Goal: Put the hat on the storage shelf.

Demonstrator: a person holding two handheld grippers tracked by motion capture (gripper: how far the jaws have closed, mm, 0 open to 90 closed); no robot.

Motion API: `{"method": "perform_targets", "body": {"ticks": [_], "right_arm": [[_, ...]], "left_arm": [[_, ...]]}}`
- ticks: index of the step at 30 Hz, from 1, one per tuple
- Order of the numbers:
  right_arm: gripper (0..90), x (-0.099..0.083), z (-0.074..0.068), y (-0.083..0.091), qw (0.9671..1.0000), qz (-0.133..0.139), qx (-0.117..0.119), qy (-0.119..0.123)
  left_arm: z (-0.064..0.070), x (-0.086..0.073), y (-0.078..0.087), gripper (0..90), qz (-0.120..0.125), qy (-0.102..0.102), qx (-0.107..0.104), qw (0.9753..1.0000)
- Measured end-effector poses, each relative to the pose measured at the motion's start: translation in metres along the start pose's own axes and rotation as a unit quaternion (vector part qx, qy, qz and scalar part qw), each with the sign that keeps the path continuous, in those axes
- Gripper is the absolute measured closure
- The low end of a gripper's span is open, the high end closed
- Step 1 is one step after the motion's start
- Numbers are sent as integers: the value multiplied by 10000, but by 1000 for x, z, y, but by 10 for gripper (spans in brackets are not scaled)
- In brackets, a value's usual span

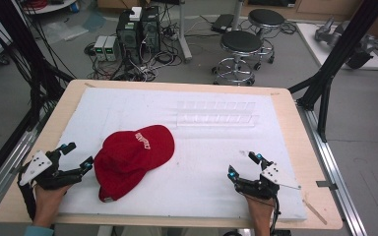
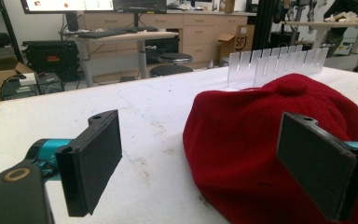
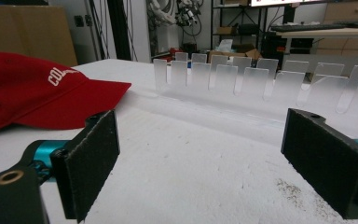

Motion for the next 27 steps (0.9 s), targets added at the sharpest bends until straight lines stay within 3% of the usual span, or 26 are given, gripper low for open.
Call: {"method": "perform_targets", "body": {"ticks": [16, 27], "right_arm": [[102, 1, -1, 3, 9998, 167, -11, 81], [102, 0, -1, 2, 9999, 103, -8, 89]], "left_arm": [[0, 0, -1, 146, -74, -1, 26, 10000], [1, 0, -2, 144, -109, -60, 29, 9999]]}}
Point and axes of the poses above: each handheld gripper's, and its own axes: y roughly backward along the jaws, x roughly out of its top, z roughly to its right, the point moved 4 cm from there along -y, roughly forward along the jaws, and after that the axes turned 11 degrees about z, right-handed, at the moved point
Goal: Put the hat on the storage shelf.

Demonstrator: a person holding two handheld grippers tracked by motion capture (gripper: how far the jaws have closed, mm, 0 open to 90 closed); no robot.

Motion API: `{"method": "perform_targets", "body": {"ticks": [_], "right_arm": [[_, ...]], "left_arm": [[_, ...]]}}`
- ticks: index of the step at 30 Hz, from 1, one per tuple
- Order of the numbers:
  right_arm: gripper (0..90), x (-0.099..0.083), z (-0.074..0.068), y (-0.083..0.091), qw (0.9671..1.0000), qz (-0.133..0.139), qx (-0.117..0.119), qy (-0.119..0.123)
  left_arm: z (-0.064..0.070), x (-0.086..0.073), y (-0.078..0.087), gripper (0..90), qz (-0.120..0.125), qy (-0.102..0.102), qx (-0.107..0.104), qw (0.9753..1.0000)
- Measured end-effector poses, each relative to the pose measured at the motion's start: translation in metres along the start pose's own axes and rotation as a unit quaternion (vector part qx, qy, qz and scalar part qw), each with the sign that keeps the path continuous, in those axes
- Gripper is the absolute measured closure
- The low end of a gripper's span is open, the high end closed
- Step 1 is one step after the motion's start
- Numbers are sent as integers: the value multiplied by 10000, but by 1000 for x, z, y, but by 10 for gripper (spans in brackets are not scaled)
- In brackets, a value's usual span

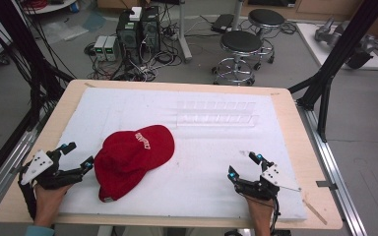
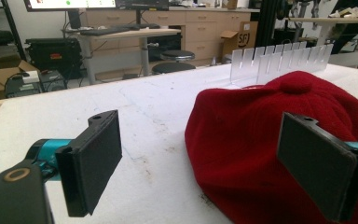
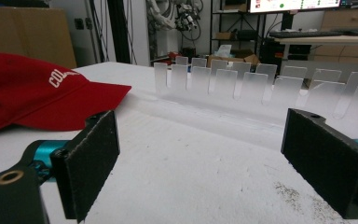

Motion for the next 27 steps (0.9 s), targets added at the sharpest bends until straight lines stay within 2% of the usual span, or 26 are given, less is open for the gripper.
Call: {"method": "perform_targets", "body": {"ticks": [3, 6, 9, 13, 20, 27], "right_arm": [[102, 0, 0, 0, 10000, -21, 2, -34], [102, 0, 0, -1, 10000, -33, -2, -28], [102, 0, 0, -1, 10000, -35, 2, -24], [102, 0, 0, -1, 10000, -63, 9, -39], [102, 0, 0, -2, 9999, -114, 21, -30], [102, -1, 0, -2, 9999, -139, 26, -45]], "left_arm": [[0, 0, -1, 142, -34, -10, -13, 10000], [1, 1, -2, 140, -175, 108, -78, 9998], [3, 7, -3, 140, -130, 59, -88, 9999], [11, 23, -7, 119, -194, 342, -165, 9991], [40, 43, -26, 96, -402, 155, -496, 9978], [51, 51, -37, 66, -641, 197, -561, 9962]]}}
Point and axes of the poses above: each handheld gripper's, and its own axes: y roughly backward along the jaws, x roughly out of its top, z roughly to its right, the point moved 4 cm from there along -y, roughly forward along the jaws, and after that the axes turned 11 degrees about z, right-handed, at the moved point
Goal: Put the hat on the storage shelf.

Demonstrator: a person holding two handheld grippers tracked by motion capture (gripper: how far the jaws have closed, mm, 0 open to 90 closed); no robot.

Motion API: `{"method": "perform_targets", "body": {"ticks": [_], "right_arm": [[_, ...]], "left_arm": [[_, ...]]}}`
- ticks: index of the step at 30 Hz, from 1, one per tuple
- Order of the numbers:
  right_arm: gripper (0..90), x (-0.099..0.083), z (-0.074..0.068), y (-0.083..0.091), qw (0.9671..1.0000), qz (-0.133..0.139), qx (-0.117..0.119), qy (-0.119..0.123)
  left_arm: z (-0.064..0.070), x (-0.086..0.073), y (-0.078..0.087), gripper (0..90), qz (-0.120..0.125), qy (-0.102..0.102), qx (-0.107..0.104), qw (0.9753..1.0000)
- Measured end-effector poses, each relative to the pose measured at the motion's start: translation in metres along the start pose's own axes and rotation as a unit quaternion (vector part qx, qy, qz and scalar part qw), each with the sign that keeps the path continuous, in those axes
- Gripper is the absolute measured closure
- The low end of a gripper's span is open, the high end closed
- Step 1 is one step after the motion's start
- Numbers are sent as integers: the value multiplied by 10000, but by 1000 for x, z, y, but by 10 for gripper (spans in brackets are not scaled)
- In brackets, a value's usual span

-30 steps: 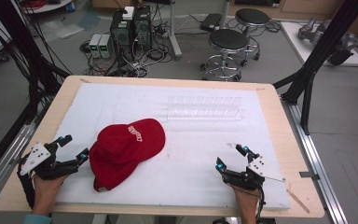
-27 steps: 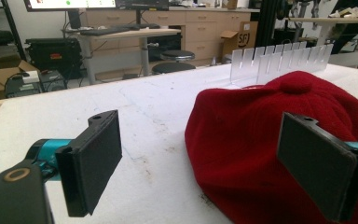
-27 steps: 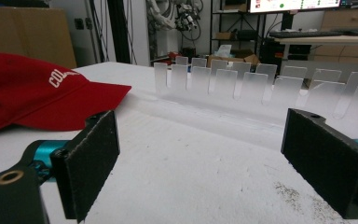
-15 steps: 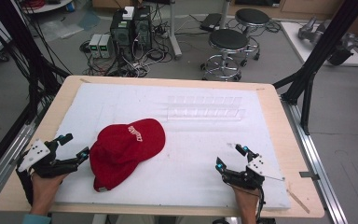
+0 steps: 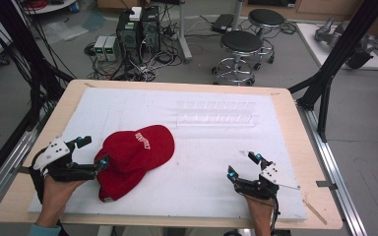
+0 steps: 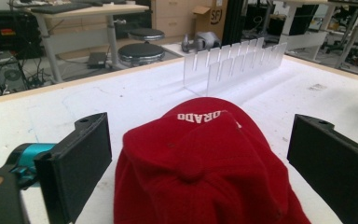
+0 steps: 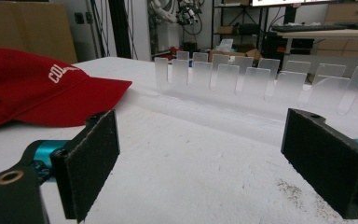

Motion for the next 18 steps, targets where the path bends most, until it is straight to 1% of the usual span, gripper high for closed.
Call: {"method": "perform_targets", "body": {"ticks": [1, 2, 3, 5, 7, 8, 9, 10, 11, 12, 14, 15, 16, 17, 18], "right_arm": [[102, 0, 1, 0, 10000, 13, 3, 39], [102, 0, 0, 0, 10000, -15, 5, -6], [102, 0, 1, -1, 10000, 1, 6, 34], [102, 0, 0, 0, 10000, -21, 7, -1], [102, 0, 0, 0, 10000, -22, 6, 1], [102, 0, 0, 0, 10000, -22, 8, -3], [102, 0, 0, 0, 10000, -14, 5, 2], [102, 0, 0, 0, 10000, -18, 5, 5], [102, 0, 0, 0, 10000, -18, 5, 5], [102, 0, 0, -1, 10000, -24, 3, 9], [102, 0, 0, -1, 10000, -24, -2, 19], [102, 0, 0, -1, 10000, -22, 1, 3], [102, 0, 0, -1, 10000, -23, 2, -3], [102, 0, 0, -1, 10000, -22, 5, 0], [102, 0, 0, -1, 10000, -20, 2, -7]], "left_arm": [[1, 1, -1, 66, -40, 14, -52, 10000], [1, 2, -1, 66, -88, 28, -93, 9999], [1, 3, -2, 66, -152, 42, -107, 9998], [0, 4, -4, 66, -369, 41, -137, 9992], [-1, 3, -6, 66, -626, 54, -205, 9978], [-1, 3, -6, 67, -626, 54, -205, 9978], [0, 1, -10, 67, -887, 133, -228, 9957], [0, -1, -12, 66, -971, 152, -239, 9949], [0, -1, -12, 66, -971, 152, -239, 9949], [2, -3, -17, 66, -1107, 161, -204, 9935], [2, -6, -21, 67, -1254, 176, -100, 9919], [1, -7, -23, 67, -1341, 213, -11, 9907], [1, -8, -24, 66, -1396, 243, 47, 9899], [1, -8, -24, 67, -1396, 243, 47, 9899], [0, -11, -26, 67, -1522, 291, 162, 9878]]}}
Point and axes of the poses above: each handheld gripper's, and its own axes: y roughly backward along the jaws, x roughly out of its top, z roughly to its right, the point moved 4 cm from there along -y, roughly forward along the jaws, and after that the axes turned 11 degrees about z, right-handed, at the moved point
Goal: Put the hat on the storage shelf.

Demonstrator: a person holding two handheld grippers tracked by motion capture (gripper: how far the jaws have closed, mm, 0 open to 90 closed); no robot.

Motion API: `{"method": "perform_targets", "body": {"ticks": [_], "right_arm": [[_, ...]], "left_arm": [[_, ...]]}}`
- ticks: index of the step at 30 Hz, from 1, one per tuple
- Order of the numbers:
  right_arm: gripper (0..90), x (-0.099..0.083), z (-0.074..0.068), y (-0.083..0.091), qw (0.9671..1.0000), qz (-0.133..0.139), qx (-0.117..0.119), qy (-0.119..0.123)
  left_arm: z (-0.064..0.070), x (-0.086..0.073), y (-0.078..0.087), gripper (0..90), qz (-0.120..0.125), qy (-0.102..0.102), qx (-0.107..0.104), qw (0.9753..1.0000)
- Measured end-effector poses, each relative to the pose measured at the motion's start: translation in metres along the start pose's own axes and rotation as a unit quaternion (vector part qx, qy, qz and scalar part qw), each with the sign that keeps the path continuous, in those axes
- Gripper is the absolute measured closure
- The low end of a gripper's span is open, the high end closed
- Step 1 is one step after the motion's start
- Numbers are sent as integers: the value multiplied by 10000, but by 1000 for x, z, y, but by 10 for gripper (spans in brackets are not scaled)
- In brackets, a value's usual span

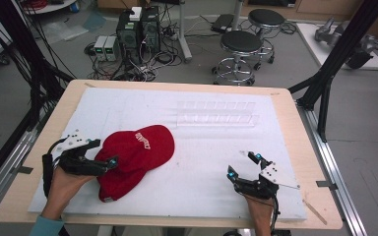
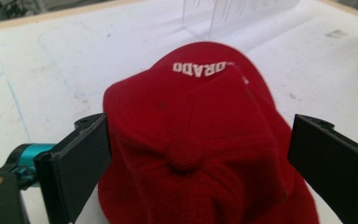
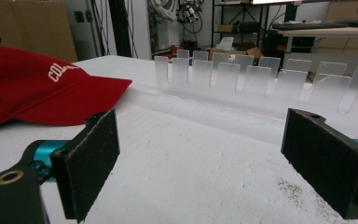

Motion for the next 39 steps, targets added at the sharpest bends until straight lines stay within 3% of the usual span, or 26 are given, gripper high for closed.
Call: {"method": "perform_targets", "body": {"ticks": [7, 10, 17, 22, 27, 34, 39], "right_arm": [[102, 0, 0, 0, 10000, -2, 8, 2], [102, 0, 0, 0, 10000, -2, 7, 2], [102, 0, 0, 0, 10000, -11, -5, 0], [102, 0, 0, 0, 10000, -11, -5, -1], [102, 0, 0, 0, 10000, -17, -1, 9], [102, 0, 0, 0, 10000, -20, 0, -7], [102, 0, 0, 0, 10000, -24, 2, -6]], "left_arm": [[2, -3, -9, 151, -225, 183, 5, 9996], [0, -4, -13, 199, -302, 409, 38, 9987], [-4, -8, -17, 330, -489, 510, 142, 9974], [-4, -11, -20, 565, -565, 441, 70, 9974], [-3, -9, -20, 697, -411, 464, -53, 9981], [-1, -7, -19, 731, -260, 202, -183, 9993], [2, 1, -18, 742, -126, -87, -483, 9987]]}}
Point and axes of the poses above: each handheld gripper's, and its own axes: y roughly backward along the jaws, x roughly out of its top, z roughly to its right, the point moved 4 cm from there along -y, roughly forward along the jaws, and after that the axes turned 11 degrees about z, right-handed, at the moved point
